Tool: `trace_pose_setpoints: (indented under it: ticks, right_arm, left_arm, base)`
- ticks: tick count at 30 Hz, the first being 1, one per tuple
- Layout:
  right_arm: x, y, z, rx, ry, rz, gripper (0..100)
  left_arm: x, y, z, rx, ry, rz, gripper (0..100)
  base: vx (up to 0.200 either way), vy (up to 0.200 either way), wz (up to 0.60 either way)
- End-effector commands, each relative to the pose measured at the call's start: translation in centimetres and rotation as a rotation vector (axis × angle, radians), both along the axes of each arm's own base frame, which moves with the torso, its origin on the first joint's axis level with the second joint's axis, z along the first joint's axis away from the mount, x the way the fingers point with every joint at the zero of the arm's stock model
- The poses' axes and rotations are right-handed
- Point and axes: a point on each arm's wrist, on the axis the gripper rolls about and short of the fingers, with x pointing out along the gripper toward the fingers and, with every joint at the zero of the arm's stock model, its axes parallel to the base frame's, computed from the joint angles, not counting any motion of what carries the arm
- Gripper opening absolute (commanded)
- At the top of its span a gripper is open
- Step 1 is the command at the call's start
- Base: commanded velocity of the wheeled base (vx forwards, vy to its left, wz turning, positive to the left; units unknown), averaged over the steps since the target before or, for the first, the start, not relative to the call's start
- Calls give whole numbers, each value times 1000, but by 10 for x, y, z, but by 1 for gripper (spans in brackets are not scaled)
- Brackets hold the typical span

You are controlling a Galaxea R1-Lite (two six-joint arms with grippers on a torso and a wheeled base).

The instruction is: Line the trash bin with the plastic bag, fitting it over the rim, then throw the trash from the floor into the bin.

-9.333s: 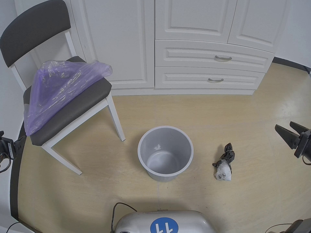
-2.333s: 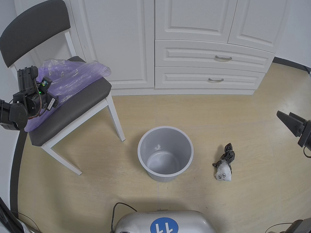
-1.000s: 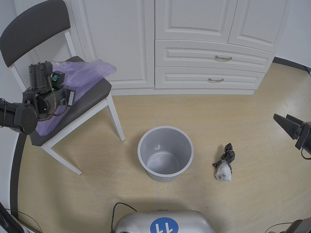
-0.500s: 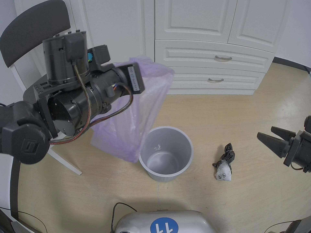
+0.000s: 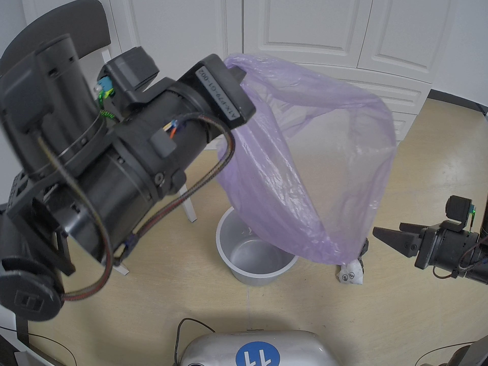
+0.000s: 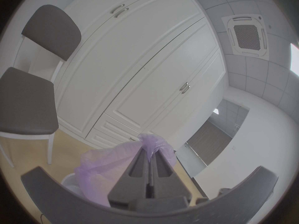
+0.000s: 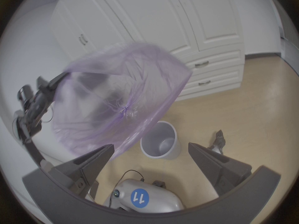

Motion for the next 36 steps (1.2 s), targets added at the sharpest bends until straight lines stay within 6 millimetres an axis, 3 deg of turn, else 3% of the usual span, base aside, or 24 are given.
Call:
trace_pose_setpoints:
  ticks: [1,5,8,19,20,36]
  right_arm:
    - [23,12,-1,33,70,-68,100]
    - [32,17,11,131,79,-117,100]
    - [39,20,9,147,102,-134,100]
    - [40,16,1,114,118,-167,100]
    - [40,16,0,111,122,-164,0]
    - [44,20,-5,111,148,-146,0]
  left_arm:
    - [-28,8,0,-33,-12,-70,0]
    - [-48,9,-3,-47,-13,-138,0]
    - [-57,3,-6,-33,-8,-177,0]
    - [-61,2,-10,-27,1,-192,0]
    - [-61,2,-9,-28,0,-192,0]
    - [-58,3,-14,-11,8,-181,0]
  base:
    - [0,0,0]
    - [0,0,0]
    - [0,0,0]
    - [0,0,0]
    - [0,0,0]
    - [0,0,0]
